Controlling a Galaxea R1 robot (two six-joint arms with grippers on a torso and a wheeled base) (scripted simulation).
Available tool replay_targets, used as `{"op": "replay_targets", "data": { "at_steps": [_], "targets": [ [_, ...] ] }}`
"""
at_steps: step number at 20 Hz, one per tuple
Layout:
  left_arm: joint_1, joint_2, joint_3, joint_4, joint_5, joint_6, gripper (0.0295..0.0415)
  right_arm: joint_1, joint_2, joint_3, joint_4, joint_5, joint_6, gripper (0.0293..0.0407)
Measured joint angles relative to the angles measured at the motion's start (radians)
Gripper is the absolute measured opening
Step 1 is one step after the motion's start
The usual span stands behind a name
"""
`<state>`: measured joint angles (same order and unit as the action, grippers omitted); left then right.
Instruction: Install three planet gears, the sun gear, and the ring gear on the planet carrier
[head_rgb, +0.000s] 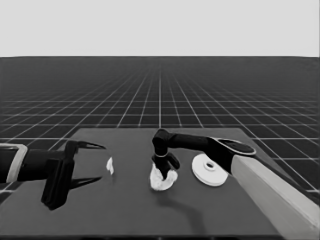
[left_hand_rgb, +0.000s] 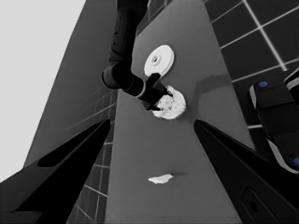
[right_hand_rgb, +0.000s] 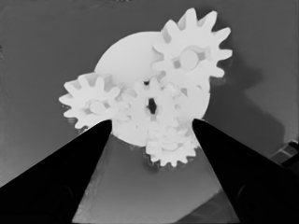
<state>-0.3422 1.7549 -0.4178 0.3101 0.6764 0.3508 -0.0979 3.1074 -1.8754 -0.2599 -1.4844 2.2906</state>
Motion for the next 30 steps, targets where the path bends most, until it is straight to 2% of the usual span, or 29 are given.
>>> {"op": "replay_targets", "data": {
  "at_steps": [1,2,8,9,10,11,14,18,19,20,21,23,28,29,30],
  "targets": [
    [0.000,0.000,0.000,0.000,0.000,0.000,0.0385,0.000,0.000,0.000,0.000,0.000,0.002,0.0380],
    [0.000,0.000,0.000,0.000,0.000,0.000,0.0385,0.000,0.000,0.000,0.000,0.000,0.003,0.0383],
    [0.000,0.000,0.000,0.000,0.000,0.000,0.0385,0.000,0.000,0.000,0.000,0.000,0.005,0.0385],
    [0.000,0.000,0.000,0.000,0.000,0.000,0.0385,0.047,-0.011,0.041,0.040,-0.029,-0.387,0.0393],
    [0.000,0.000,0.000,0.000,0.000,0.000,0.0385,0.084,-0.015,0.060,0.065,-0.041,-0.635,0.0391],
    [0.000,0.000,0.000,0.000,0.000,0.000,0.0385,0.106,-0.017,0.069,0.082,-0.045,-0.782,0.0388],
    [0.000,0.000,0.000,0.000,0.000,0.000,0.0385,0.128,-0.019,0.075,0.103,-0.046,-0.953,0.0385],
    [0.000,0.000,0.000,0.000,0.000,0.000,0.0385,0.132,-0.020,0.076,0.108,-0.045,-0.992,0.0385],
    [0.000,0.000,0.000,0.000,0.000,0.000,0.0385,0.010,-0.293,0.539,-0.113,0.099,-1.383,0.0403],
    [0.000,0.000,0.000,0.000,0.000,0.000,0.0385,-0.112,-0.722,0.928,-0.247,0.183,-1.627,0.0394],
    [0.000,0.000,0.000,0.000,0.000,0.000,0.0385,-0.178,-0.994,1.156,-0.325,0.232,-1.770,0.0389],
    [0.000,0.000,0.000,0.000,0.000,0.000,0.0385,-0.233,-1.232,1.374,-0.398,0.279,-1.904,0.0385],
    [0.000,0.000,0.000,0.000,0.000,0.000,0.0385,-0.255,-1.341,1.481,-0.435,0.302,-1.970,0.0385],
    [0.000,0.000,0.000,0.000,0.000,0.000,0.0385,0.073,-1.118,1.205,0.000,0.137,-1.621,0.0397],
    [0.000,0.000,0.000,0.000,0.000,0.000,0.0385,0.182,-0.940,0.874,0.115,0.084,-1.509,0.0392]
  ]
}}
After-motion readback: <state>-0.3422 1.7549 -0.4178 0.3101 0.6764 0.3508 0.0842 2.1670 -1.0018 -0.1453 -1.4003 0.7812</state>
